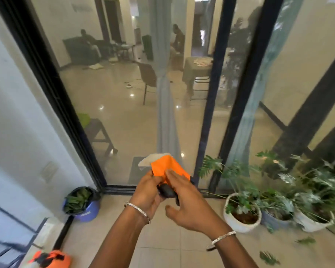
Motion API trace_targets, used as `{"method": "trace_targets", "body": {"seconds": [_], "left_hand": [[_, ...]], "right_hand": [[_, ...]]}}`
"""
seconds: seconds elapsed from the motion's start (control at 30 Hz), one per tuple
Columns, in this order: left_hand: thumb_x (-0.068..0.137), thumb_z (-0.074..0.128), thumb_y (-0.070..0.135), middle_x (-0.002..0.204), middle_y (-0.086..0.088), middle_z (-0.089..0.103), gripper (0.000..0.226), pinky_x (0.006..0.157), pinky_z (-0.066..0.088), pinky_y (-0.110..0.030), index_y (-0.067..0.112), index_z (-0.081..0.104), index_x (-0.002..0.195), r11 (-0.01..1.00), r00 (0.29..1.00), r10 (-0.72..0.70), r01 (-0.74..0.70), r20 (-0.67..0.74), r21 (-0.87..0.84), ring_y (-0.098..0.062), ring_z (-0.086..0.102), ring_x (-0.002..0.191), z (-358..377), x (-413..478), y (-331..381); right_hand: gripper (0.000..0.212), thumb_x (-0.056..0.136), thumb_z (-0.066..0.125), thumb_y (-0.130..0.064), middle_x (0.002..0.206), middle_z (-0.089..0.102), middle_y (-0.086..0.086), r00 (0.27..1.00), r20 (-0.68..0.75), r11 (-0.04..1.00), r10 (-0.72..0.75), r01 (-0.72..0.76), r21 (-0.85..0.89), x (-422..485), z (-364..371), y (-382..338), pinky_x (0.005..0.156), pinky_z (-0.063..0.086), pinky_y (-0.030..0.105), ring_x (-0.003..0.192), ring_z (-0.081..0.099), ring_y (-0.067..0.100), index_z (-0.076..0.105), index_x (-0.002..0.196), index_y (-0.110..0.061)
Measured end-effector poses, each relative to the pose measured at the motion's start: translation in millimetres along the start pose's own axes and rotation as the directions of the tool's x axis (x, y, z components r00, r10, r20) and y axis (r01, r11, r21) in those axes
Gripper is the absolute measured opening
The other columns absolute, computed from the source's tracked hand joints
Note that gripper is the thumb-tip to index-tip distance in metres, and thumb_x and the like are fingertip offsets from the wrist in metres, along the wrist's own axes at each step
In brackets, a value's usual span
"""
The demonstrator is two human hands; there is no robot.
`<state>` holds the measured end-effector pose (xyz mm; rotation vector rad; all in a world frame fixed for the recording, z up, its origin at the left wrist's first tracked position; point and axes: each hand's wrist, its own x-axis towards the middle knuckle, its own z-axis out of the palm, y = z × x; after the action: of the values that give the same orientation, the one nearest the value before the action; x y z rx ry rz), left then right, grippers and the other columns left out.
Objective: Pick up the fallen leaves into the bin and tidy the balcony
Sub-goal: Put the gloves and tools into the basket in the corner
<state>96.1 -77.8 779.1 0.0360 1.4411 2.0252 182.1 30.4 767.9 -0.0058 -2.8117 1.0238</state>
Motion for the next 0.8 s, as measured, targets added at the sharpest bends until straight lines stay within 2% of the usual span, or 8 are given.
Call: {"method": "trace_targets", "body": {"seconds": [0.07, 0.17, 0.3, 0.37, 0.43, 0.5, 0.63, 0.8], "left_hand": [[0.103, 0.04, 0.019, 0.097, -0.025, 0.063, 0.029, 0.078, 0.053, -0.045, 0.002, 0.064, 0.105, 0.992, 0.996, -0.087, 0.089, 0.028, -0.084, -0.029, 0.062, 0.076, -34.9, 2.7, 20.4], [0.099, 0.038, 0.052, 0.112, -0.023, 0.064, 0.058, 0.082, 0.046, -0.043, 0.006, 0.06, 0.128, 0.971, 0.978, -0.166, 0.184, 0.126, -0.153, -0.03, 0.062, 0.084, -90.3, 6.0, 46.6], [0.094, 0.032, 0.069, 0.113, -0.019, 0.067, 0.07, 0.09, 0.038, -0.042, 0.016, 0.065, 0.126, 0.978, 0.975, -0.13, 0.156, 0.179, -0.139, -0.022, 0.058, 0.084, -160.0, 2.2, 76.8], [0.092, 0.034, 0.069, 0.113, -0.014, 0.07, 0.067, 0.092, 0.04, -0.041, 0.018, 0.065, 0.123, 0.993, 0.992, -0.108, 0.111, 0.068, -0.036, -0.022, 0.064, 0.099, -190.2, 1.7, 88.9], [0.084, 0.048, 0.067, 0.119, -0.009, 0.07, 0.061, 0.101, 0.039, -0.043, 0.02, 0.066, 0.119, 0.996, 0.994, -0.064, 0.069, -0.091, 0.059, -0.021, 0.064, 0.111, -210.8, 1.0, 97.6], [0.078, 0.066, 0.062, 0.12, -0.004, 0.069, 0.057, 0.106, 0.034, -0.045, 0.022, 0.067, 0.118, 0.998, 0.986, 0.0, 0.012, -0.169, 0.066, -0.015, 0.066, 0.099, -231.2, -0.4, 100.9], [0.085, 0.071, 0.032, 0.117, -0.019, 0.066, 0.049, 0.094, 0.052, -0.052, 0.011, 0.057, 0.126, 0.989, 0.979, 0.087, -0.107, -0.184, -0.1, -0.028, 0.065, 0.105, -255.9, -7.1, 107.7], [0.085, 0.067, 0.018, 0.106, -0.022, 0.069, 0.043, 0.068, 0.058, -0.046, -0.001, 0.058, 0.123, 0.918, 0.878, 0.197, -0.321, -0.435, -0.232, -0.032, 0.069, 0.088, -286.3, -5.1, 105.0]], "right_hand": [[0.094, 0.078, 0.07, -0.036, 0.159, 0.02, -0.011, 0.999, 0.043, 1.0, -0.03, 0.03, 0.008, 24.5, 23.8, -17.6, 0.12, 0.02, 0.024, 0.147, 0.017, 0.003, 0.02, 0.156, -0.021], [0.058, 0.076, 0.072, -0.045, 0.115, 0.067, -0.012, 0.998, -0.051, 0.972, 0.026, -0.014, 0.234, 59.7, 47.2, -40.7, 0.086, 0.054, 0.033, 0.099, 0.065, 0.005, 0.052, 0.13, -0.035], [0.002, 0.091, 0.068, -0.023, 0.067, 0.067, -0.014, 0.99, -0.141, 0.944, 0.018, 0.029, 0.329, 106.4, 79.0, -67.5, 0.059, 0.045, 0.016, 0.062, 0.063, -0.003, 0.066, 0.091, -0.022], [0.01, 0.095, 0.062, -0.016, 0.062, 0.067, -0.011, 0.99, -0.129, 0.873, 0.058, 0.012, 0.487, 129.4, 91.7, -80.8, 0.057, 0.043, 0.014, 0.057, 0.06, -0.005, 0.068, 0.088, -0.013], [0.015, 0.094, 0.061, -0.025, 0.073, 0.071, 0.001, 0.991, -0.109, 0.791, 0.077, 0.006, 0.612, 149.8, 102.7, -88.9, 0.063, 0.048, 0.027, 0.067, 0.062, 0.004, 0.07, 0.093, -0.013], [0.017, 0.092, 0.06, -0.031, 0.083, 0.07, 0.009, 0.998, -0.056, 0.761, 0.027, 0.015, 0.649, 167.2, 116.0, -98.0, 0.071, 0.05, 0.034, 0.076, 0.063, 0.011, 0.067, 0.097, -0.017], [0.017, 0.095, 0.061, -0.033, 0.075, 0.059, 0.003, 0.989, 0.106, 0.749, -0.101, 0.005, 0.663, 190.7, 143.7, -124.3, 0.067, 0.046, 0.024, 0.072, 0.058, 0.012, 0.061, 0.093, -0.016], [0.022, 0.098, 0.059, -0.03, 0.068, 0.063, 0.002, 0.948, 0.278, 0.665, -0.156, -0.107, 0.739, 213.2, 177.2, -149.1, 0.055, 0.046, 0.02, 0.061, 0.059, 0.017, 0.066, 0.093, -0.01]]}}
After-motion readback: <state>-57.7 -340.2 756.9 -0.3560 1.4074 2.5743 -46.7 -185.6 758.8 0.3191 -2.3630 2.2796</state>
